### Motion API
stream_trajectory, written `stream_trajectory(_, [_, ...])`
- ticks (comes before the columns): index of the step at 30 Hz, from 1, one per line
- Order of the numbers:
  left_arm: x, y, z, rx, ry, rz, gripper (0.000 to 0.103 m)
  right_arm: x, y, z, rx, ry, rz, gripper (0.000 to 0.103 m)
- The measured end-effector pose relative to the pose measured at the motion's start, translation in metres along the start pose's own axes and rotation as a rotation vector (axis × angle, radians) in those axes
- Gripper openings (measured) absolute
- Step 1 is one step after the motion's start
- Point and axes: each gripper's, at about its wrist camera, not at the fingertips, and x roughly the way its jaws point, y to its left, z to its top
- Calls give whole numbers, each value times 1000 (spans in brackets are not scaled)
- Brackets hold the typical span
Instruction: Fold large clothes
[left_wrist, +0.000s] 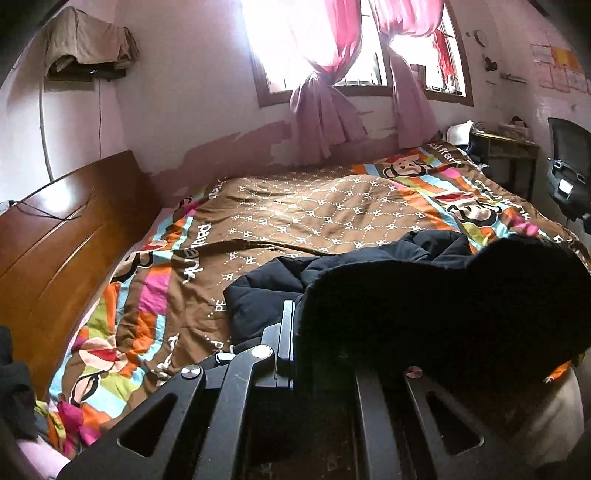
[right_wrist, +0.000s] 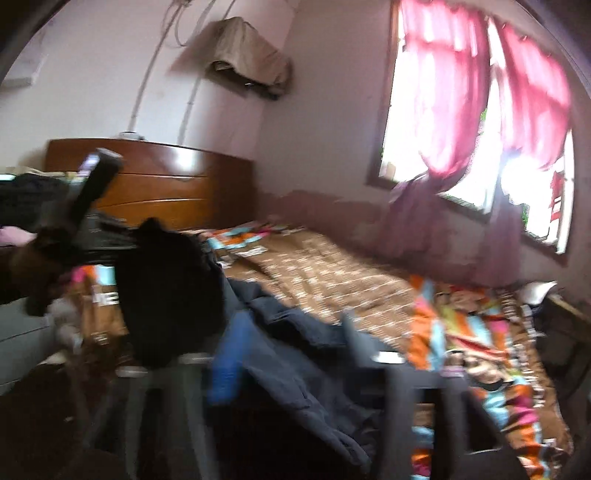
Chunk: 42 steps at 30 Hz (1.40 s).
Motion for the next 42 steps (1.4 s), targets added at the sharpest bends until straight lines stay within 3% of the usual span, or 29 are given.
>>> stream_trajectory(6, [4,-4,-1,39,-12,27,6,-3,-22,6,67,31,85,64])
stream_trajectory(9, [13,-1,1,44,-1,29,6,0,-24,10,59,16,93,72])
stream_trajectory(12, [31,4,8,29,24,34,6,14,-20,7,-13,29,46,72])
stream_trajectory(14, [48,7,16,21,35,34,6,29,-16,1,-63,33,4,78])
stream_trajectory(18, [84,8,31,32,56,54,6,74,-14,-7,-201,36,-142,82])
stream_trajectory(24, [162,18,42,-1,130,91,6,158,-47,-24,-231,96,-329,83])
stream_trajectory(28, [217,28,36,-17,202,114,6,202,-90,-38,-62,154,-345,83])
stream_trajectory(32, [262,37,25,-47,252,95,6,215,-111,-64,145,200,-227,83])
stream_trajectory(37, [275,26,15,11,257,113,6,227,-113,-101,220,275,-155,83])
stream_trajectory(42, [265,38,16,-36,225,43,9,223,-123,-102,337,259,-129,83])
